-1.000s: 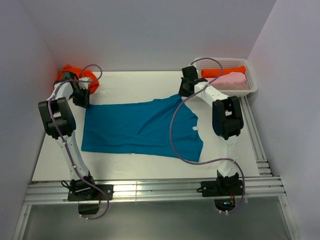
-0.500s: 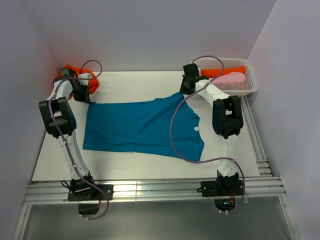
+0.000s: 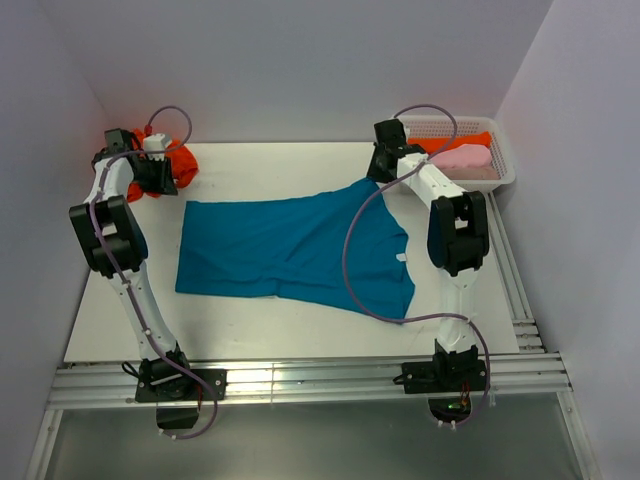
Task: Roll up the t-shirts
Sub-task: Fold the tshirt
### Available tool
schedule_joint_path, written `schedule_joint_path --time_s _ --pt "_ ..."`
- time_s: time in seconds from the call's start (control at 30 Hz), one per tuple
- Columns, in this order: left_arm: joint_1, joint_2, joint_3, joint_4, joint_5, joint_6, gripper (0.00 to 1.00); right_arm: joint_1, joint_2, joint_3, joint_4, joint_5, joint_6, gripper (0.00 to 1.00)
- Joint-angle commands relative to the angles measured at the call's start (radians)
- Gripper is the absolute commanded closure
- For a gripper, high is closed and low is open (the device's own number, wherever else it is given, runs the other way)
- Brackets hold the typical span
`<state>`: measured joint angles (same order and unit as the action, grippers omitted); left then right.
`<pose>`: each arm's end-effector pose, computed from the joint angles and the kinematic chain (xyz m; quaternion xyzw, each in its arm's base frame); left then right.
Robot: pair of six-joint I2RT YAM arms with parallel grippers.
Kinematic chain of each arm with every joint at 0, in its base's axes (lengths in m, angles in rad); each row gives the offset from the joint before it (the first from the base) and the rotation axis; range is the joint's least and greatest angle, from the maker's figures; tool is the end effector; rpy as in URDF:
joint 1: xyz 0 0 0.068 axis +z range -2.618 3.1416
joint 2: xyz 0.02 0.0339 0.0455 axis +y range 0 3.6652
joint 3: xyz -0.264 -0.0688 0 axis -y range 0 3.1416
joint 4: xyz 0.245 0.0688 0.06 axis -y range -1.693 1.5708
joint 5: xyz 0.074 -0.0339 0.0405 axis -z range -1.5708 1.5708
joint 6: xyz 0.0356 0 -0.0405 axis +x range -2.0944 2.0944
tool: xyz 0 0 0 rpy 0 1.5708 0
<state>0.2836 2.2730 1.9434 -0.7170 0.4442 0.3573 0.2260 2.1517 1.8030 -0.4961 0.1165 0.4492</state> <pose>0.4794 0.1238 0.2006 0.0917 0.9394 -0.1223 0.3069 0.4767 0.1054 0.2251 0.1245 0.9251 0.0661 0.3525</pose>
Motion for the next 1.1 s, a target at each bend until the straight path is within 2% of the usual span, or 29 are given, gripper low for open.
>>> schedule_joint_path --time_s 0.0,0.07,0.17,0.6,0.73,0.8,0.83,0.9,1.07 --pt "-0.003 0.017 0.035 -0.018 0.086 0.006 0.59 -0.013 0.023 0.049 -0.001 0.028 0.005 1.0" --pt "-0.011 0.011 0.0 0.007 0.076 0.002 0.53 -0.013 0.02 0.038 0.007 0.025 0.005 1.0" --pt "-0.027 0.008 -0.038 0.03 0.067 0.002 0.51 -0.013 0.019 0.025 0.013 0.022 0.006 1.0" --pt "-0.072 0.059 -0.044 0.047 0.034 -0.018 0.51 -0.013 0.016 -0.005 0.033 0.006 0.009 1.0" --pt "-0.073 0.06 -0.047 0.041 0.028 -0.014 0.59 -0.013 0.011 -0.01 0.031 0.008 0.005 1.0" --pt "-0.073 0.06 -0.041 0.031 0.027 -0.014 0.74 -0.013 0.008 -0.011 0.03 0.011 0.005 1.0" --pt "-0.073 0.06 -0.038 0.031 0.024 -0.011 0.87 -0.013 0.007 -0.013 0.03 0.012 0.005 1.0" --pt "-0.072 0.054 -0.031 0.031 0.024 -0.009 0.99 -0.014 0.005 -0.011 0.031 0.011 0.005 1.0" --pt "-0.07 0.02 -0.038 0.065 0.027 -0.007 1.0 -0.013 0.005 0.005 0.03 0.015 -0.003 1.0"
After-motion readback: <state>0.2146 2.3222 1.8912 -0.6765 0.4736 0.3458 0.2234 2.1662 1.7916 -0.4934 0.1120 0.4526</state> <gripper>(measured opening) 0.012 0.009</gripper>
